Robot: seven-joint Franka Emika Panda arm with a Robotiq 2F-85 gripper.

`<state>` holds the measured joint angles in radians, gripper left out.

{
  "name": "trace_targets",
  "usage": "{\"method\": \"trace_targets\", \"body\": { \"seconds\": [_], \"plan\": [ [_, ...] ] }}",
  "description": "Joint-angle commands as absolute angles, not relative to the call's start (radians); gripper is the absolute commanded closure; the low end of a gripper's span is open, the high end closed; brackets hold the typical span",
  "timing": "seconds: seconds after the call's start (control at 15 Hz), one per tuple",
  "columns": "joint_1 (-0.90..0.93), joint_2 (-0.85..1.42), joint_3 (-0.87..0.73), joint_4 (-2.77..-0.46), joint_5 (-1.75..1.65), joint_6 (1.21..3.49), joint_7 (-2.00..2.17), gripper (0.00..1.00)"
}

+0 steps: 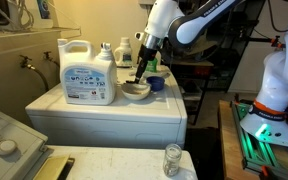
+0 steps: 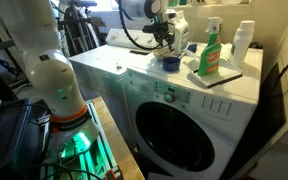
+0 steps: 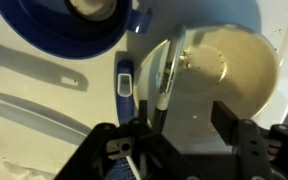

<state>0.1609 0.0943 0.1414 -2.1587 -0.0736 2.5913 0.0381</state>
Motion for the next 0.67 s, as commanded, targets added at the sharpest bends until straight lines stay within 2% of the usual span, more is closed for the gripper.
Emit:
{"method": "trace_targets", "body": {
  "seconds": [0.0, 0.07, 0.27, 0.33, 0.4, 0.47, 0.6],
  "plan": [
    [0.159, 0.114, 0.129, -2.164, -0.125, 2.611, 0.059, 0.32],
    [0.16, 0.118, 0.127, -2.164, -0.132, 2.61, 0.06, 0.37],
    [0.163, 0.127, 0.126, -2.167, -0.143, 2.609, 0.064, 0.41],
    [0.165, 0.13, 0.126, -2.169, -0.147, 2.611, 0.065, 0.5],
    [0.166, 0.133, 0.127, -2.17, -0.146, 2.61, 0.065, 0.66],
    [0.166, 0.135, 0.127, -2.171, -0.148, 2.61, 0.064, 0.67],
    [0.167, 0.135, 0.126, -2.173, -0.15, 2.61, 0.064, 0.84]
  ]
}}
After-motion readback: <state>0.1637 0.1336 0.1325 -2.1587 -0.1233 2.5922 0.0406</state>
